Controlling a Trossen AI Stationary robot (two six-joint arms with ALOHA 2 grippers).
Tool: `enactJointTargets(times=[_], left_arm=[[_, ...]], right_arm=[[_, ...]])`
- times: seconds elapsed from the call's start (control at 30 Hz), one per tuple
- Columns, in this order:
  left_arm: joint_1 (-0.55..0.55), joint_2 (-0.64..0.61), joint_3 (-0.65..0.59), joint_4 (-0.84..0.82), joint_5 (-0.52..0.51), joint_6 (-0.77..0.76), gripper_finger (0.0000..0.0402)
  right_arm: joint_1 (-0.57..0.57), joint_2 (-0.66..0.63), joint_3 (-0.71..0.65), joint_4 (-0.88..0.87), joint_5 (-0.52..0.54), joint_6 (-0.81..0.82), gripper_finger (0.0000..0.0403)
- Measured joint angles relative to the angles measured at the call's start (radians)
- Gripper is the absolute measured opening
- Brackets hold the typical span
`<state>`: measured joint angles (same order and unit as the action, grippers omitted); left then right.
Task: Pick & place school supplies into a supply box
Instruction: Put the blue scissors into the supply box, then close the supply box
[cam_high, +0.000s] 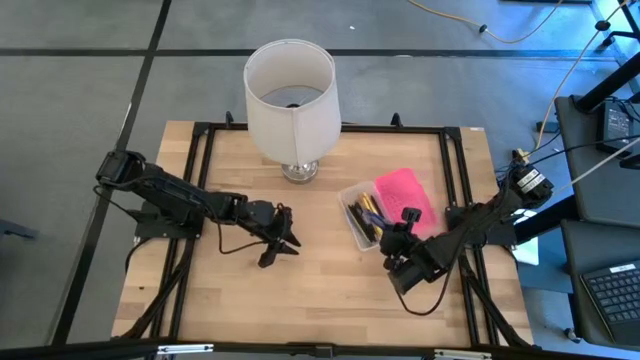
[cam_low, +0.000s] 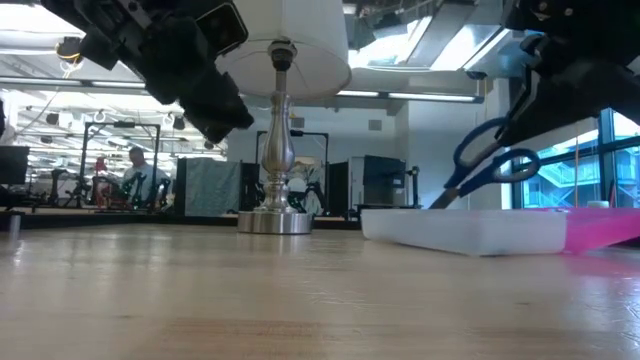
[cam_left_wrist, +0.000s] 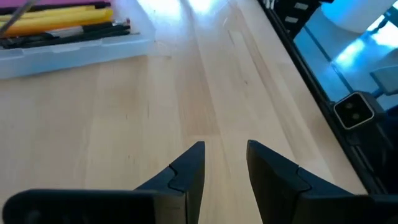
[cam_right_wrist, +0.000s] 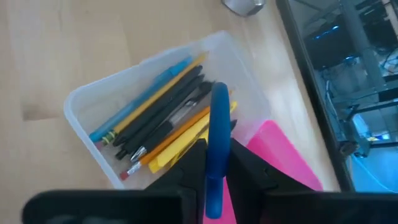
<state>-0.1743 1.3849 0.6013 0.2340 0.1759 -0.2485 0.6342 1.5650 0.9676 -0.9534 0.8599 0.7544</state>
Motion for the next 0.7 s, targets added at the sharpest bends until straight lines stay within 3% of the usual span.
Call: enactJointTargets(times=[0.27, 0.7], left_arm=[[-0.009, 0.046, -0.001, 0.000, 0.000, 0.000, 0.0111], [-0.009, 0.049, -0.001, 0.001, 0.000, -0.001, 0.0111]], right_arm=[[0.000, 0.000, 0.000, 0.015, -0.111, -0.028, 0.0083], [0.000, 0.000, 0.000, 0.029, -0.104, -0.026, 0.0114]])
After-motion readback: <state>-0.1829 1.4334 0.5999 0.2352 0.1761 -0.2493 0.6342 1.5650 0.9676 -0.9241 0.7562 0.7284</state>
